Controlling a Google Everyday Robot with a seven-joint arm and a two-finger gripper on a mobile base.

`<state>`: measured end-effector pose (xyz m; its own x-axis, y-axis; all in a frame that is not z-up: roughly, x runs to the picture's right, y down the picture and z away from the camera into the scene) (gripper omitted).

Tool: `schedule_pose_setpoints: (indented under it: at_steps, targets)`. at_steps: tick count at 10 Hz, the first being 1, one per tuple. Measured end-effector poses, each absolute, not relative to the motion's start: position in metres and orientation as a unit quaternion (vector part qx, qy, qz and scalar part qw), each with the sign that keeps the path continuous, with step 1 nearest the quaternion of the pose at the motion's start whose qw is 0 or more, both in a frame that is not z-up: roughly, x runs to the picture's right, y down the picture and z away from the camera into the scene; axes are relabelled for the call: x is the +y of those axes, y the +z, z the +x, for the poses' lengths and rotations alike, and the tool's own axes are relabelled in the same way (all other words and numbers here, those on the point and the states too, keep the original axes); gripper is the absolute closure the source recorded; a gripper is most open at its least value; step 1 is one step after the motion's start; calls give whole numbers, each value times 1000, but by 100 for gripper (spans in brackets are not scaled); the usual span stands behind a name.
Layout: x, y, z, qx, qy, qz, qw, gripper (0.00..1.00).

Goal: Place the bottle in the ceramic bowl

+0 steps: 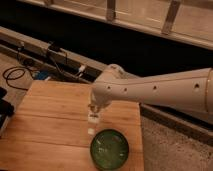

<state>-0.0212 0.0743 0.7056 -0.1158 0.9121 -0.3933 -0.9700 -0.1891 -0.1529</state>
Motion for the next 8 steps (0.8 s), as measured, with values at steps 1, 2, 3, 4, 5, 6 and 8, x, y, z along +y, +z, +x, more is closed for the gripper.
schedule_pose_setpoints:
  at_steps: [1, 2, 3, 4, 5, 6, 8]
  targets:
    - [75, 700, -1, 70, 757, -197, 619, 100]
    - [78, 694, 22, 69, 770, -188, 606, 100]
    - [81, 688, 40, 69, 781, -180, 595, 100]
    - [85, 683, 53, 69, 791, -174, 582, 100]
    - [93, 681, 60, 70, 799, -171, 572, 100]
    - [103, 679, 59, 69, 805, -172, 564, 100]
    - [126, 682, 50, 67, 808, -178, 558, 100]
